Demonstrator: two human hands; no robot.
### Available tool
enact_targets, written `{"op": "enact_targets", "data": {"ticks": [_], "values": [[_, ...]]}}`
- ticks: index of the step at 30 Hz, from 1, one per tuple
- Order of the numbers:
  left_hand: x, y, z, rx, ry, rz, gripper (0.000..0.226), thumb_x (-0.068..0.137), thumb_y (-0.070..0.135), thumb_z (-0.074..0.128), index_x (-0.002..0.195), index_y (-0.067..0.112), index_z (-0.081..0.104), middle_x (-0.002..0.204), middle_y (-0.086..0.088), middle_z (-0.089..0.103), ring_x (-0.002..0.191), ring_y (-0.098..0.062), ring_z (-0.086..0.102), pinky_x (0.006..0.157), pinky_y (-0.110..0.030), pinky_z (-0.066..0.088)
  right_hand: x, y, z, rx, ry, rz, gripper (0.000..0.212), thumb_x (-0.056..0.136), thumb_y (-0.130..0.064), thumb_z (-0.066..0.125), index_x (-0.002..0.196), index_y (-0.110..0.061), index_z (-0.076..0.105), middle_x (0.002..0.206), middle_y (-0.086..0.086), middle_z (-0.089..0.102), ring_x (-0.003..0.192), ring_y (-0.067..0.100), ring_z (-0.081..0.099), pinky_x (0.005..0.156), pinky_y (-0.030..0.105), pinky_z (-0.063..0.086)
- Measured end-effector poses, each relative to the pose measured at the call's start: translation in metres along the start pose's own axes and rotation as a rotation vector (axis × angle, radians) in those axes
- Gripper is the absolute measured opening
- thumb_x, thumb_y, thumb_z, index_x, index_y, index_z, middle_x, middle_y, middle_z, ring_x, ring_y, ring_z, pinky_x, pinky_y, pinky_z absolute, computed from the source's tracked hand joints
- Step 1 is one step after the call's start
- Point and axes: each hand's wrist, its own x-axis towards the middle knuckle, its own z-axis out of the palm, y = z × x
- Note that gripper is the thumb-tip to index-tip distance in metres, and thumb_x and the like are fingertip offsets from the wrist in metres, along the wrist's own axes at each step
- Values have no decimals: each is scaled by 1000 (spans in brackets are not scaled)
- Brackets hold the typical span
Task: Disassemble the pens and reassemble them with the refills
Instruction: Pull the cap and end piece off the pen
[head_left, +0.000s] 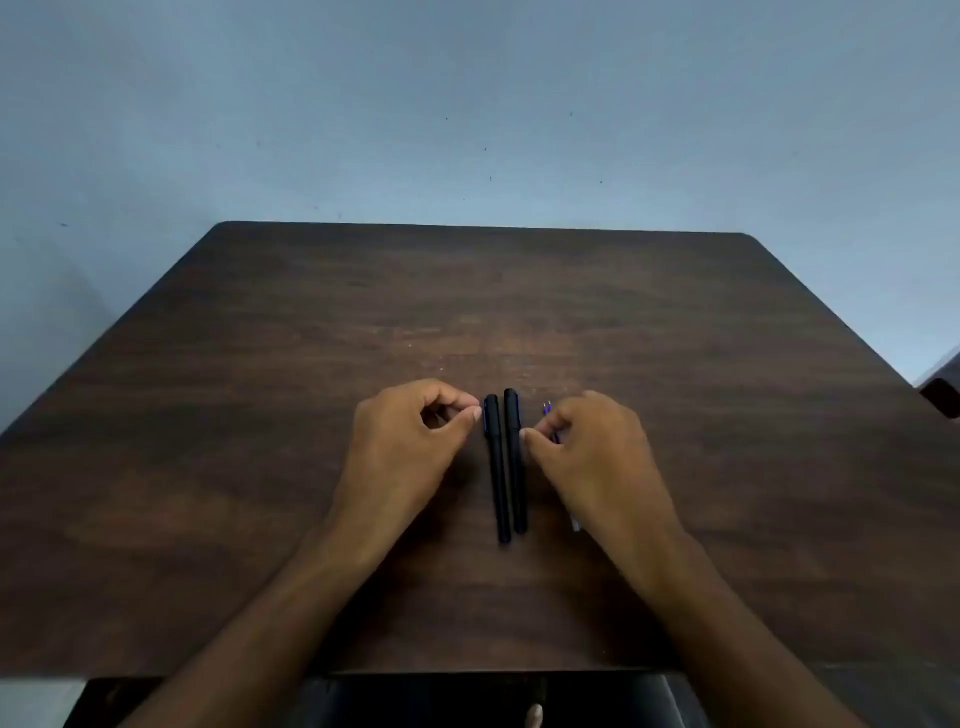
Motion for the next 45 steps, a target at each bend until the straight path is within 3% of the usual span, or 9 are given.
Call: {"op": "enact_targets", "data": {"ticks": [5, 11, 17, 26, 29, 36, 39, 41, 45], "values": [[-4, -1, 0, -7, 11, -49, 8, 84, 27, 78, 81, 34, 74, 70, 17, 70, 73, 5, 65, 60, -5, 47, -1, -16, 4, -33, -14, 103, 34, 88, -40, 70, 61, -18, 64, 61, -6, 62, 57, 8, 60, 46, 22, 37], [-7, 0, 2, -38, -30, -88, 5, 84, 26, 79, 82, 30, 78, 72, 15, 73, 74, 3, 66, 60, -5, 47, 0, -23, 5, -141, -103, 124, 33, 89, -45, 66, 78, -14, 69, 75, 3, 65, 76, 22, 65, 57, 29, 43], [-6, 3, 3, -37, -59, -81, 7, 83, 26, 80, 83, 32, 77, 73, 17, 72, 76, 10, 65, 60, -2, 45, 1, -28, 4, -177, -93, 166, 29, 88, -44, 67, 78, -18, 62, 75, -1, 62, 76, 21, 64, 56, 30, 45], [-4, 5, 0, -176, -5, -129, 11, 83, 32, 79, 93, 28, 80, 77, 16, 76, 66, 10, 65, 64, -10, 51, -11, -33, -11, -88, 28, 159, 42, 76, -41, 67, 50, -13, 51, 44, -4, 50, 41, 9, 46, 42, 22, 25], [0, 13, 1, -409, -37, -287, 13, 82, 35, 79, 88, 24, 80, 75, 3, 78, 63, -5, 67, 66, -29, 60, -23, -29, -18, 77, 75, 73, 39, 76, -36, 69, 47, -14, 54, 39, -1, 52, 40, 13, 50, 42, 23, 31], [7, 29, 5, -717, -140, -435, 21, 77, 25, 84, 79, 5, 78, 64, -6, 69, 56, -13, 61, 57, -24, 54, -35, -23, -33, 342, -54, 69, 18, 80, -27, 74, 70, -15, 67, 46, -10, 59, 41, 0, 52, 44, 15, 44], [5, 33, 7, -741, -140, -405, 17, 77, 22, 83, 79, 5, 78, 70, -10, 71, 58, -13, 60, 58, -25, 54, -35, -26, -40, 831, -226, 252, 6, 91, -8, 67, 96, -6, 66, 69, 8, 74, 54, 20, 67, 54, 37, 61], [4, 36, 8, -721, -139, -373, 16, 79, 21, 81, 81, 5, 78, 71, -11, 70, 60, -14, 59, 59, -25, 54, -34, -26, -41, 975, -276, 292, 9, 96, -8, 62, 96, -2, 69, 70, 11, 73, 53, 24, 63, 48, 37, 56], [2, 41, 9, -708, -133, -341, 12, 83, 18, 79, 79, 6, 78, 65, -7, 70, 60, -12, 60, 57, -23, 53, -34, -22, -38, 928, -218, 248, 29, 101, -27, 60, 89, -6, 76, 61, 3, 61, 45, 11, 42, 39, 22, 32]]}}
